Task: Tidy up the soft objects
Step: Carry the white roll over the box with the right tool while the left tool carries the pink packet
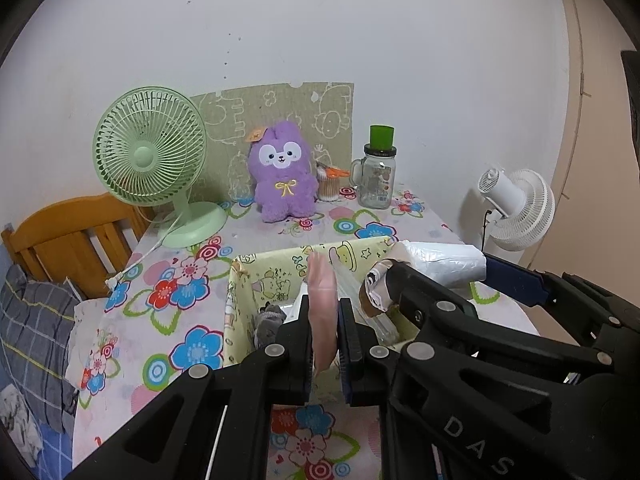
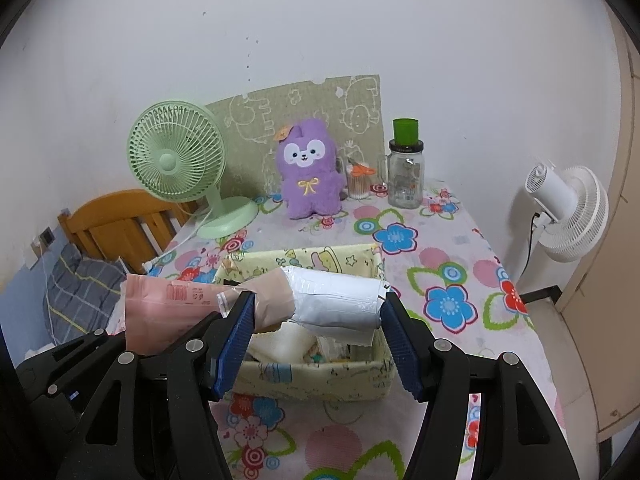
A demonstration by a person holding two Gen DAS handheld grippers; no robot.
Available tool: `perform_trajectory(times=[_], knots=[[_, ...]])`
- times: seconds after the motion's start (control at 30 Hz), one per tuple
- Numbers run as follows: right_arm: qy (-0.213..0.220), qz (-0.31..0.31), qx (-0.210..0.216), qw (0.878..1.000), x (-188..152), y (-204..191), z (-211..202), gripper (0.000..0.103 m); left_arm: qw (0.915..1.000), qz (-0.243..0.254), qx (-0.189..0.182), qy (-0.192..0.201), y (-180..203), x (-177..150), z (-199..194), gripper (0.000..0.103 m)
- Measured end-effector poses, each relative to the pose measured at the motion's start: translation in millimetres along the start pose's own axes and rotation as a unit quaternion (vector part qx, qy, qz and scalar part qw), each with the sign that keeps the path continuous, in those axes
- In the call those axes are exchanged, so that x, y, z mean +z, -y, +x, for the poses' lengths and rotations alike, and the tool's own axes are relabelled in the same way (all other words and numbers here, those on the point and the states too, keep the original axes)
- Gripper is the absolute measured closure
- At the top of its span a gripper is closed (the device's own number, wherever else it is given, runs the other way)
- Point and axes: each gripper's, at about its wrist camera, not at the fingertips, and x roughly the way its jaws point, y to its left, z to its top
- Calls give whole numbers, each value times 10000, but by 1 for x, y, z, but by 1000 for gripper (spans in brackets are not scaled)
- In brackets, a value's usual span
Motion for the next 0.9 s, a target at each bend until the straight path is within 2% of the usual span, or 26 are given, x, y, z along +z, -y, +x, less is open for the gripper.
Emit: perform_trajectory(times=[0.3, 0.47, 0.8, 0.87, 0.9], knots=[[-69, 56, 44, 10000, 10, 2, 21, 36, 9999, -102, 43, -93, -11, 11, 26, 95], [-199, 67, 90, 9997, 13, 3, 37, 37, 9991, -299, 74, -281, -24, 13, 47, 95], [-378, 152, 69, 9991, 17, 11, 69, 37, 9979, -322, 98, -555, -31, 17, 85, 94], [-423, 173, 53, 9989, 17, 13, 76, 37, 9974, -285, 63, -656, -31, 15, 94, 87], [-453, 167, 50, 9988, 17, 13, 79, 37, 9971, -266, 67, -707, -31, 14, 98, 72]])
